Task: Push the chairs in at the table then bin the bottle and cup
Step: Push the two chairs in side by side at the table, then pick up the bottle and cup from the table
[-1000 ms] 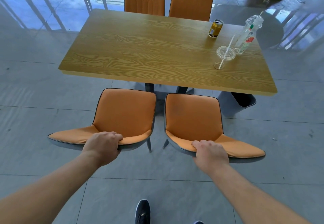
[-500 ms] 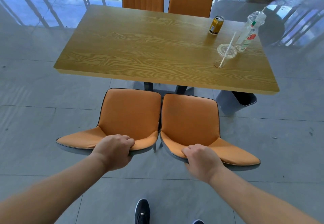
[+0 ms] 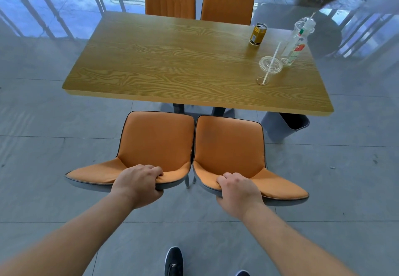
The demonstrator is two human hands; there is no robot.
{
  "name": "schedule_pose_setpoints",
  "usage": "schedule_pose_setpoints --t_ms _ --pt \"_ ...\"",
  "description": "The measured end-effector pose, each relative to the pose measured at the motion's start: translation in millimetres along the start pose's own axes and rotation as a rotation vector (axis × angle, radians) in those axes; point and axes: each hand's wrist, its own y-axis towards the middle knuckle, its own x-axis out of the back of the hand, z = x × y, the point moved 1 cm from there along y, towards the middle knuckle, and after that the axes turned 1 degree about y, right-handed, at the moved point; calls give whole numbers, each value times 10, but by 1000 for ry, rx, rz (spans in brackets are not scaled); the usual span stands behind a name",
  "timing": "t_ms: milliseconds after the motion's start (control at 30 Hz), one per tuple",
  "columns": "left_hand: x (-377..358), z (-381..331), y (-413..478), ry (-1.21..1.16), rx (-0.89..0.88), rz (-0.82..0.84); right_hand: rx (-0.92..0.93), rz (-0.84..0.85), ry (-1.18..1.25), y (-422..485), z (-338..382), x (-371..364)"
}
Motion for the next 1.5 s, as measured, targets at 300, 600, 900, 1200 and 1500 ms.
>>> schedule_pose_setpoints --t_ms 300,600,900,1200,1500 --pt "782 -739 361 -513 207 186 -353 -119 318 -368 -301 825" --pt "2094 -2793 936 -395 -122 -155 -388 -450 376 -1185 -1651 1949" --pt "3150 -5103 1520 -342 -337 -356 -330 -549 351 -2187 -3580 2987" --pt "3570 -6590 2224 -398 -364 -434 -406 -693 334 -2431 -5216 3554" --pt "3455 -7140 3946 -546 -246 -377 -408 -506 361 -1353 -6524 3774"
